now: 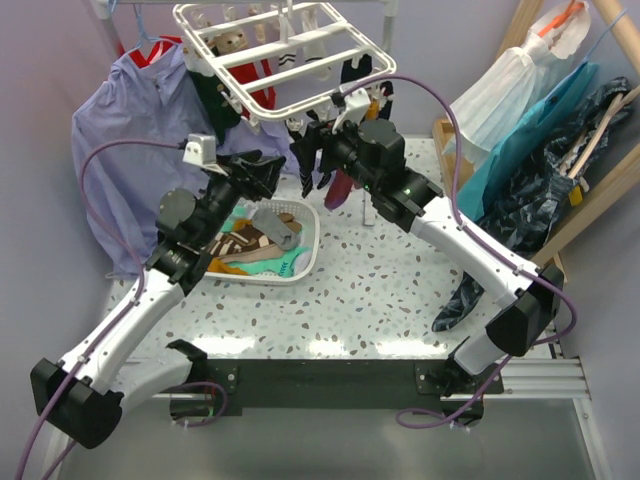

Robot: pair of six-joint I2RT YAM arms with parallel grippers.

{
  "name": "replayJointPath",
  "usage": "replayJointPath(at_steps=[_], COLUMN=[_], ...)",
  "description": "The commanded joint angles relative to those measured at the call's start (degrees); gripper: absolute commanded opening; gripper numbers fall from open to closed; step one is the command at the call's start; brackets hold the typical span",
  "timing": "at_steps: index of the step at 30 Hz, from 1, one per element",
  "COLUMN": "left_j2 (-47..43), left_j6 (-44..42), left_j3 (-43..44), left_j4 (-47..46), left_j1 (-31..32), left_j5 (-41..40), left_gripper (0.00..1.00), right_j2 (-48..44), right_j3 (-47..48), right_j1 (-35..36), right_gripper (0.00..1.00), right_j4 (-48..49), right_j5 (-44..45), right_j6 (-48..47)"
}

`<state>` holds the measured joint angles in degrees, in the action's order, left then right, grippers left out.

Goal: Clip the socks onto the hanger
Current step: Clamp the sock onto the hanger, then open the clamp at the hanger.

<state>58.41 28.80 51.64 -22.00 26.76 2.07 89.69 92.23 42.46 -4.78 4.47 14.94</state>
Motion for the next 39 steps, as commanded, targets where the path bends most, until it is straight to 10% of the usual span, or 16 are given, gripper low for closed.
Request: replayJointPath(at_steps=[1,11,20,39], left_j2=[-3.7,-4.4,-0.9,8.6], left_j6=[-9.7,-21.7,-32.3,-31.4], left_j3=[1.6,2.2,-4.6,-0.9], left_j4=[4.7,7.2,-12.5,-26.4], left_j1=[-0.3,-4.4,-4.4,-4.4], left_j5=[-1.9,-0.2,3.7,-1.6], left_gripper=[0.72,0.84,0.84,0.52], right_j2=[-3.0,-4.4,-4.5,-5.1], right_j3=[-0.6,-1.8,-1.4,-1.6], right_j1=[-1.1,-4.5,-5.1,-5.4], right_gripper=[0.7,0.74,0.76,0.76], right_j4=[2.4,2.6,2.4,2.6], right_j5=[4.0,5.4,4.6,3.1], right_j6=[-1.0,-0.6,-0.7,-0.4])
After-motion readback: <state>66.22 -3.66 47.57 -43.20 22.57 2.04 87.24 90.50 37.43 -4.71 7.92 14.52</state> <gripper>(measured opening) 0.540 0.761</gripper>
